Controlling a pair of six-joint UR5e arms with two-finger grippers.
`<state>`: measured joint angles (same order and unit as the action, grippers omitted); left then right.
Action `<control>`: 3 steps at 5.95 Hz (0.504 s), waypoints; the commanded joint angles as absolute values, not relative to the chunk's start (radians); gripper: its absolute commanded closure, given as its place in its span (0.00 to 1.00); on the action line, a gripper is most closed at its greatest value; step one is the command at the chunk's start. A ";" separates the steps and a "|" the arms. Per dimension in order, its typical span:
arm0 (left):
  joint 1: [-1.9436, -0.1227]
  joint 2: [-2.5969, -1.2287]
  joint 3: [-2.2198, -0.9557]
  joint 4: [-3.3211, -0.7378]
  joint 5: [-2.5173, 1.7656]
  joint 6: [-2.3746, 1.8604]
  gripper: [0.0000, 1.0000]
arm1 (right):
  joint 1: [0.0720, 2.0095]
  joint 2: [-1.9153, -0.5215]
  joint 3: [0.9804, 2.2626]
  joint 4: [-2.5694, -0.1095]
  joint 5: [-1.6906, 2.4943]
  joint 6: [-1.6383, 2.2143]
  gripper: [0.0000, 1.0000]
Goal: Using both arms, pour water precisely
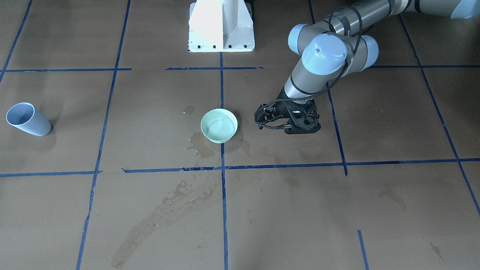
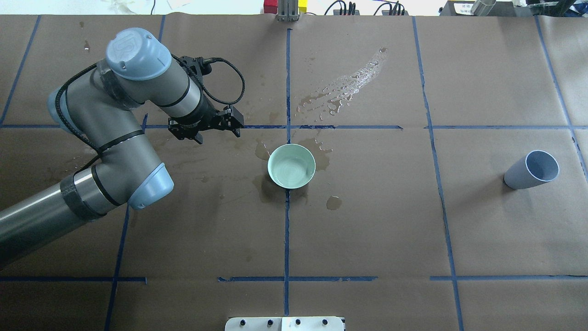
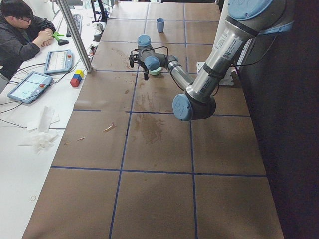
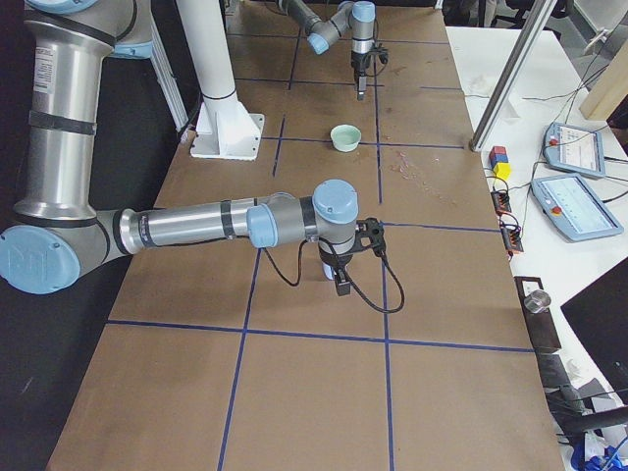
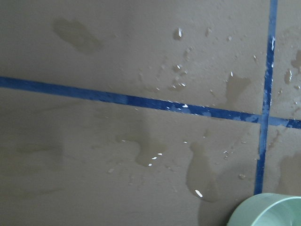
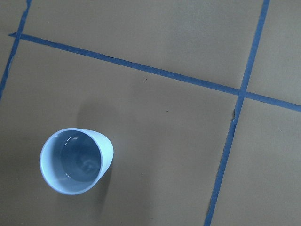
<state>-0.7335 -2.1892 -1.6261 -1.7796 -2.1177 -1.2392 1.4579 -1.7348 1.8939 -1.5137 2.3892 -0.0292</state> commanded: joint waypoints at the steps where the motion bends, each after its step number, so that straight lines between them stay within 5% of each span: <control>1: -0.738 -2.186 -1.652 -1.750 -2.125 -1.232 0.00 | 1.457 -1.735 1.893 -1.514 2.387 -0.028 0.00; 3: -0.733 -2.180 -1.652 -1.750 -2.117 -1.230 0.00 | 1.415 -1.733 1.914 -1.479 2.379 0.164 0.00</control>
